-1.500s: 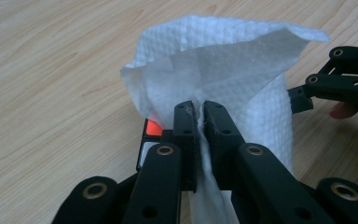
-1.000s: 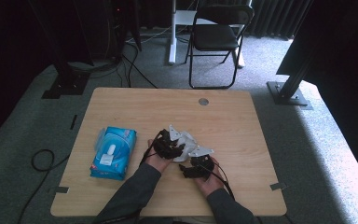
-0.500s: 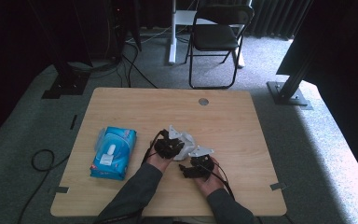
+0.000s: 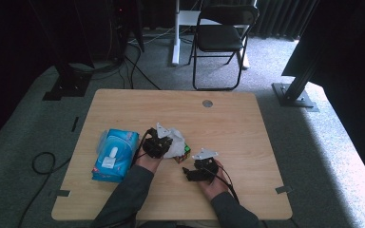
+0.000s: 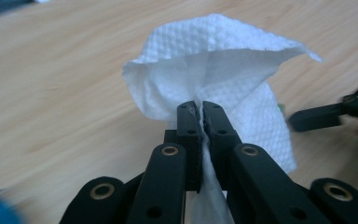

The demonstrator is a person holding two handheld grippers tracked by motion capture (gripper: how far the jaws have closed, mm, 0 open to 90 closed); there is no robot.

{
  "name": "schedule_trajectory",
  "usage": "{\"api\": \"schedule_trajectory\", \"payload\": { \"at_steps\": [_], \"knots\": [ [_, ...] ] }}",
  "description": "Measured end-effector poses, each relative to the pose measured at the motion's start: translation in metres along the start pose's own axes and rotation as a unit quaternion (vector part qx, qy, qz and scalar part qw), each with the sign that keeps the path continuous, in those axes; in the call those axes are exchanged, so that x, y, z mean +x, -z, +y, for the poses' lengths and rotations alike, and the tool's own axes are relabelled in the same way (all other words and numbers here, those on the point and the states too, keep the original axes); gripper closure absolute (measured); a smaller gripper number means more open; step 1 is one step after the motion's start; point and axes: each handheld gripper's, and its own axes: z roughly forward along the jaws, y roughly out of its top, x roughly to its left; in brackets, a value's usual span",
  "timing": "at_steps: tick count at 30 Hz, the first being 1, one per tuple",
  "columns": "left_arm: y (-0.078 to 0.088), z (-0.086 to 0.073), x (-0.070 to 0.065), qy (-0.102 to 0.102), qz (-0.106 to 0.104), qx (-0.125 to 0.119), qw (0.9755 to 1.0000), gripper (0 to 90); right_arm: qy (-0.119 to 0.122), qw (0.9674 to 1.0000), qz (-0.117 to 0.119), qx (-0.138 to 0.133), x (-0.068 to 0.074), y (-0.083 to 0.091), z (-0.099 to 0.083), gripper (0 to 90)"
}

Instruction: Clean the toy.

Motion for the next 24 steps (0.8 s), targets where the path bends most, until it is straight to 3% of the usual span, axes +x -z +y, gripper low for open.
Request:
{"api": "schedule_trajectory", "payload": {
  "at_steps": [2, 4, 6, 7, 9, 12, 16, 20, 24],
  "knots": [
    [0.001, -0.001, 0.000, -0.014, 0.019, 0.009, 0.9997, 87.5, 0.000, 1.0000, 0.000, 0.000, 0.000, 0.000, 0.000, 22.0],
    [0.000, -0.002, -0.002, -0.020, 0.022, 0.018, 0.9994, 87.5, 0.000, 1.0000, 0.000, 0.000, 0.000, 0.000, 0.000, 22.0],
    [0.000, -0.002, -0.002, -0.020, 0.022, 0.018, 0.9994, 87.4, 0.000, 1.0000, 0.000, 0.000, 0.000, 0.000, 0.000, 22.0],
    [-0.007, -0.004, -0.010, -0.037, 0.015, 0.024, 0.9989, 87.2, 0.000, 1.0000, 0.000, 0.001, 0.000, 0.000, 0.000, 22.0],
    [-0.013, -0.005, -0.016, -0.045, 0.007, 0.026, 0.9986, 86.4, 0.000, 1.0000, 0.000, 0.001, 0.000, 0.000, 0.000, 22.0],
    [-0.018, -0.006, -0.020, -0.045, 0.002, 0.029, 0.9986, 85.3, 0.000, 1.0000, 0.000, 0.001, 0.000, 0.000, 0.000, 22.0],
    [-0.021, -0.008, -0.015, -0.019, -0.016, 0.021, 0.9995, 84.0, 0.000, 1.0000, 0.001, 0.000, 0.000, 0.000, 0.000, 22.1],
    [-0.021, -0.008, -0.014, -0.021, -0.020, 0.020, 0.9994, 85.7, 0.010, 0.9999, 0.012, -0.006, 0.002, -0.002, 0.002, 31.2],
    [-0.023, -0.008, -0.014, -0.022, -0.022, 0.019, 0.9993, 86.3, 0.009, 0.9999, 0.011, -0.007, 0.002, -0.003, 0.003, 31.7]
  ]
}}
